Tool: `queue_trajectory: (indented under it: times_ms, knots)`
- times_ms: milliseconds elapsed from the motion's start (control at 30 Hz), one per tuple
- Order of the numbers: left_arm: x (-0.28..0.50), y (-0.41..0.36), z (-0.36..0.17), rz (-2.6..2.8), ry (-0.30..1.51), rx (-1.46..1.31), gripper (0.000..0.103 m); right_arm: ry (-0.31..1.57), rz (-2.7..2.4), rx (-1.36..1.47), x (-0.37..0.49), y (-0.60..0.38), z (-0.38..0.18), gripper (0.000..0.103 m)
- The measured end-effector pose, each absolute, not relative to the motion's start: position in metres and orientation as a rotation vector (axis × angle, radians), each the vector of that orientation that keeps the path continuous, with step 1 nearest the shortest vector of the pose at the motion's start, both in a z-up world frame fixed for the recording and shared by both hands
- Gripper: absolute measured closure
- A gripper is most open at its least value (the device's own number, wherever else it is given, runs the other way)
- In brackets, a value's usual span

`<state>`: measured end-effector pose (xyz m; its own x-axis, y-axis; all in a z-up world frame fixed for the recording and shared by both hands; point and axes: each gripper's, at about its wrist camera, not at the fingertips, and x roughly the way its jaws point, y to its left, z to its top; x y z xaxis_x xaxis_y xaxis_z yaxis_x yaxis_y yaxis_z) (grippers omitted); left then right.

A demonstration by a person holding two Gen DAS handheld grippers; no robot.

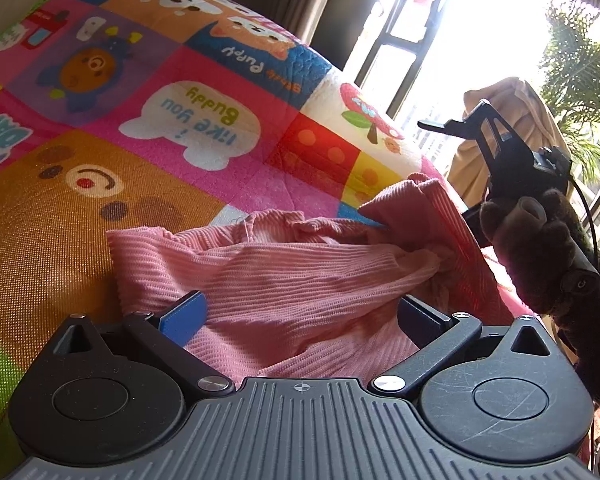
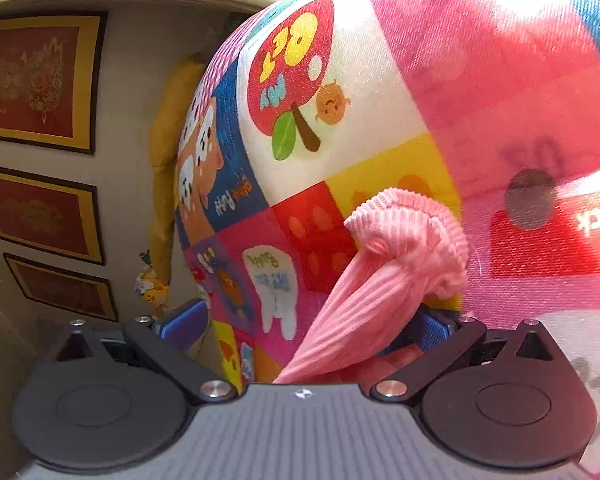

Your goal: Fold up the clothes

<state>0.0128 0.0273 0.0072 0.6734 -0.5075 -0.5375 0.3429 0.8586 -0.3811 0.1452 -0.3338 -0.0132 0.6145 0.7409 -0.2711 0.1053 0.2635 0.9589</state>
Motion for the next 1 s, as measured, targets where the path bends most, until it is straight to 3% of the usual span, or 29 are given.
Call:
queue_trajectory:
  times_ms: [67,133,233,300,500,700,867,1000]
  knots:
    - [0.013,0.028,0.007,-0.486,0.679,-0.262,0.0,0.833,0.686,1.316,0.139,-0.312,-0.001,0.0]
    - [0.013,0.028,0.007,-0.487,0.678,-0.265,0.0,0.846,0.884,1.092,0.123,-0.275,0.039,0.0]
    - [0.013,0.029,0.007,-0.489,0.677,-0.269,0.0,0.805,0.936,0.52,0.074,-0.221,0.1,0.0]
    - [0.013,0.029,0.007,-0.491,0.677,-0.272,0.0,0.786,0.876,0.38,0.055,-0.212,0.108,0.0]
    - [0.013,0.031,0.009,-0.501,0.683,-0.288,0.0,0.663,0.664,0.539,0.033,-0.274,0.112,0.0]
    - [0.006,0.043,0.019,-0.565,0.731,-0.38,0.0,0.52,0.281,0.039,-0.009,-0.274,0.101,0.0]
    - [-0.019,0.055,0.034,-0.754,0.815,-0.605,0.0,0.484,0.223,-0.152,-0.029,-0.271,0.082,0.0]
    - [-0.017,0.051,0.037,-0.604,0.825,-0.587,0.0,0.455,0.181,-0.291,-0.042,-0.268,0.068,0.0]
